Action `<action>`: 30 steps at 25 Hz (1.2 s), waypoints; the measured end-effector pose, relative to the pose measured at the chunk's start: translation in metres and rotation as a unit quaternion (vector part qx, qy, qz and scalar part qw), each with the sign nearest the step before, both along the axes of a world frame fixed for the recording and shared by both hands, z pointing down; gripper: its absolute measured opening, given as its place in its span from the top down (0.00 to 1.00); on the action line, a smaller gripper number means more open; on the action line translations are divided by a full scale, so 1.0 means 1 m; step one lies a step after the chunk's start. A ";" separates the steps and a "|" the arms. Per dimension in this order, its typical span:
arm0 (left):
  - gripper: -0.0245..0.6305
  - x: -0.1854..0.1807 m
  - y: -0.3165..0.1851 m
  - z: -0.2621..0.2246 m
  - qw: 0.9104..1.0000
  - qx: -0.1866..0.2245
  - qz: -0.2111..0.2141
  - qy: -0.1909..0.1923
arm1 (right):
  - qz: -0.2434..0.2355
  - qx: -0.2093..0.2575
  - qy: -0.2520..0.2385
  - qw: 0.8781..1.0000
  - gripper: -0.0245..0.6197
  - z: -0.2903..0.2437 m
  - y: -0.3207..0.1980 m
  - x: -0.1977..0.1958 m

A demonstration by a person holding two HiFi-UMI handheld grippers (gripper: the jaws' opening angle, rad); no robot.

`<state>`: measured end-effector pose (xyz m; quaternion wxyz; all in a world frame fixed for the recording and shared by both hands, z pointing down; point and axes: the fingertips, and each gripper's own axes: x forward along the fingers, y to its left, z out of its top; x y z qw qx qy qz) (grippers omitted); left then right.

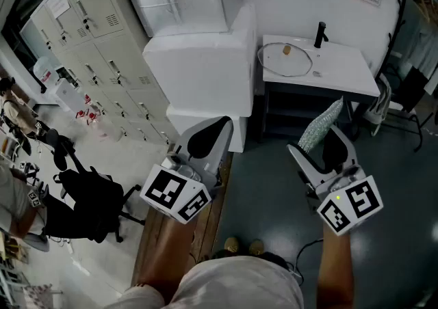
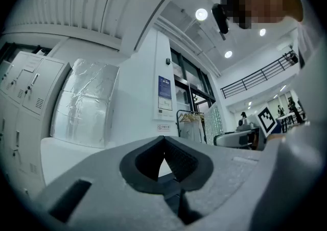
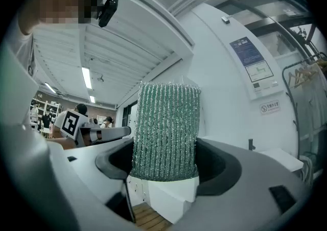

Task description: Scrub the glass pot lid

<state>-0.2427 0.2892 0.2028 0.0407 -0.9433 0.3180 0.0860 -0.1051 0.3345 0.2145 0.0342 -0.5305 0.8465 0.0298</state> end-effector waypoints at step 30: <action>0.94 0.043 -0.025 0.019 0.999 -0.014 -0.047 0.004 | -0.009 -0.006 -0.005 1.000 0.42 0.010 -0.008 0.057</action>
